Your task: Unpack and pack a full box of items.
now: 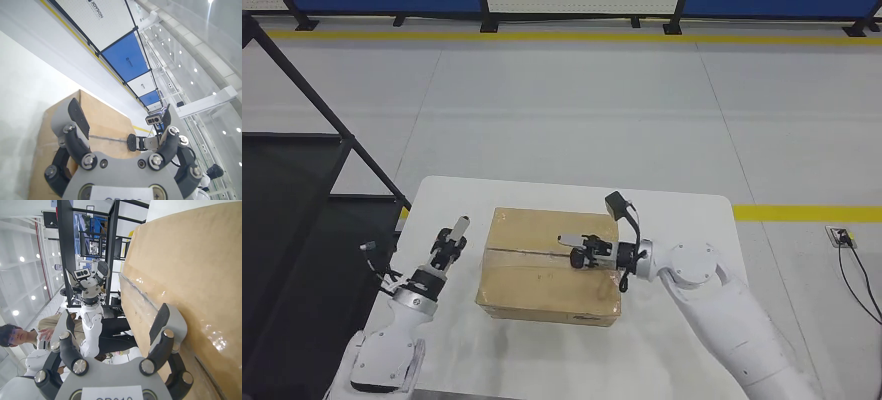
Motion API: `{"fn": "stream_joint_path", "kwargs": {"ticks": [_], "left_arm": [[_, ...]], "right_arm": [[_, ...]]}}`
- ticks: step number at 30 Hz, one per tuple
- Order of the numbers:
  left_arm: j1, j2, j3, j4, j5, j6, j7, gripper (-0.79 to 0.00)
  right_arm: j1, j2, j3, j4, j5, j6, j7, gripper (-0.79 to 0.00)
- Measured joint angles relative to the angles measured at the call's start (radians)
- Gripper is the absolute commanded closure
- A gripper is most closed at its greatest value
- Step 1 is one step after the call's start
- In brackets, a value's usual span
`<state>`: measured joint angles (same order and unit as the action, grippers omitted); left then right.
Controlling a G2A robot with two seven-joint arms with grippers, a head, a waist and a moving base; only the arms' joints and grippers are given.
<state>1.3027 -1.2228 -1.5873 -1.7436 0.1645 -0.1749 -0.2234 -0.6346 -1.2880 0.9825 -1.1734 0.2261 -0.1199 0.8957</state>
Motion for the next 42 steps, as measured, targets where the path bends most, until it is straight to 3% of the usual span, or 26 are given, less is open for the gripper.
{"fn": "stream_joint_path", "kwargs": {"ticks": [4, 10, 28, 42], "left_arm": [[0.058, 0.007, -0.083, -0.004, -0.030, -0.020, -0.002, -0.785], [0.109, 0.011, -0.133, -0.012, -0.061, -0.038, 0.000, -0.785], [0.174, 0.015, -0.187, 0.003, -0.127, -0.083, -0.024, -0.785], [0.195, 0.020, -0.217, 0.026, -0.149, -0.111, -0.056, -0.785]], "right_arm": [[0.022, -0.011, -0.022, 0.019, -0.005, 0.016, -0.033, -0.785], [0.048, -0.031, -0.064, 0.030, 0.013, 0.003, -0.027, -0.785], [0.157, -0.149, -0.249, 0.194, 0.097, -0.041, -0.126, -0.785], [0.198, -0.256, -0.324, 0.346, 0.191, -0.111, -0.257, -0.785]]}}
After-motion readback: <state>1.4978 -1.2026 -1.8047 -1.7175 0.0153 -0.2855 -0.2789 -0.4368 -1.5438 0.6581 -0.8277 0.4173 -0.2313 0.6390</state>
